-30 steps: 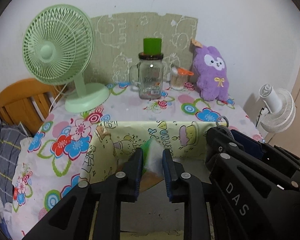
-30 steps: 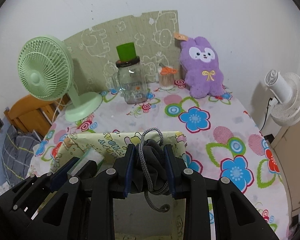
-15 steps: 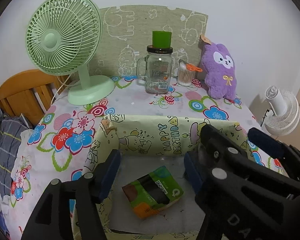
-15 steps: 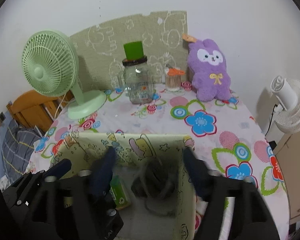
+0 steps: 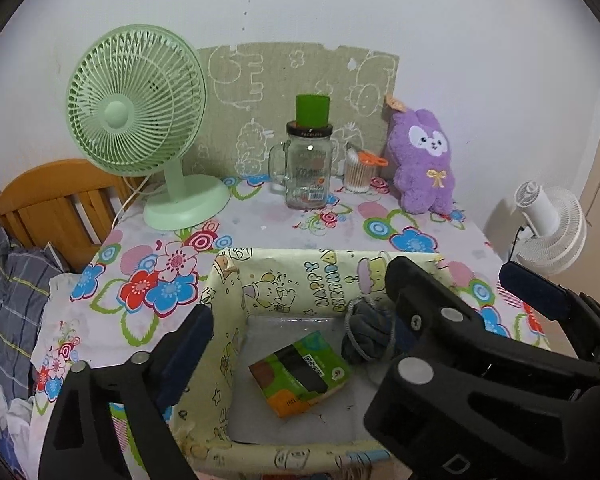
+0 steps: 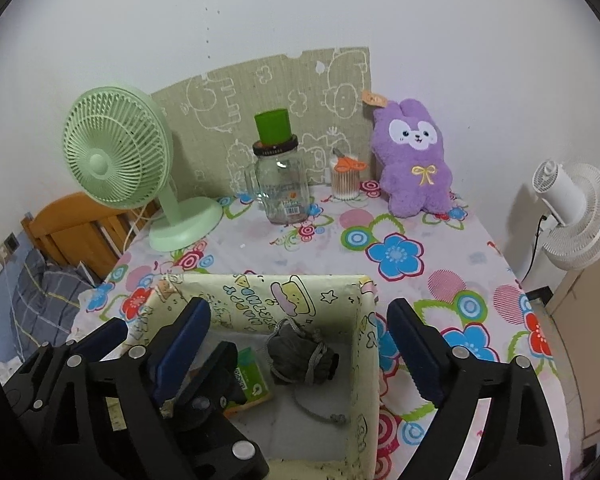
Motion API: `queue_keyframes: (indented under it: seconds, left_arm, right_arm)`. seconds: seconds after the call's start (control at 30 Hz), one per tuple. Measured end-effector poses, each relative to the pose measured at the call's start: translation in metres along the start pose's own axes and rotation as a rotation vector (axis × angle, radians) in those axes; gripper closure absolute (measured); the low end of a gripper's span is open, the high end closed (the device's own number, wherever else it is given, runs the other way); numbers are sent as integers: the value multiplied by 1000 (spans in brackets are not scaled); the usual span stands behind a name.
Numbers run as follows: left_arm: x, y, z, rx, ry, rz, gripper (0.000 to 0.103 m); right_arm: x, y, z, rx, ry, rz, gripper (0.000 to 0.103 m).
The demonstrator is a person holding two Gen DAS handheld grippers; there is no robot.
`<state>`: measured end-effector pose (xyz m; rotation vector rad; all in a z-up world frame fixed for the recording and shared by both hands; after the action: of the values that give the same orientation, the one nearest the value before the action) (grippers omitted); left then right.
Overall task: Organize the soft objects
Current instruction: 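Open both tools and withdraw them from the fabric box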
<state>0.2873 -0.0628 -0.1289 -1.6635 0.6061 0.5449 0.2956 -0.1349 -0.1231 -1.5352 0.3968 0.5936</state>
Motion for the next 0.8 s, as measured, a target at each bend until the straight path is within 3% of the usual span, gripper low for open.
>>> queue_keyframes:
  seconds: [0.17, 0.8]
  left_arm:
    - [-21, -1, -3, 9, 5, -34, 1]
    - [-83, 15, -5, 10, 37, -99, 0]
  right_arm:
    - [-20, -3, 1, -3, 9, -25, 2]
    - [-90, 4, 12, -23, 39, -101, 2]
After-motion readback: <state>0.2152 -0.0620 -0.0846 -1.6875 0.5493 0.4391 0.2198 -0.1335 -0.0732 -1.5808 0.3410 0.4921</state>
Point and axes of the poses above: each gripper's, at about its wrist camera, not at the fingertips, and x roughly the way its jaws point, z to its left, y to its underside, the point moved 7 cm from there along x, roughly the way its jaws point, and after that the axes turned 10 degrees about -x, right-handed, at the moved point
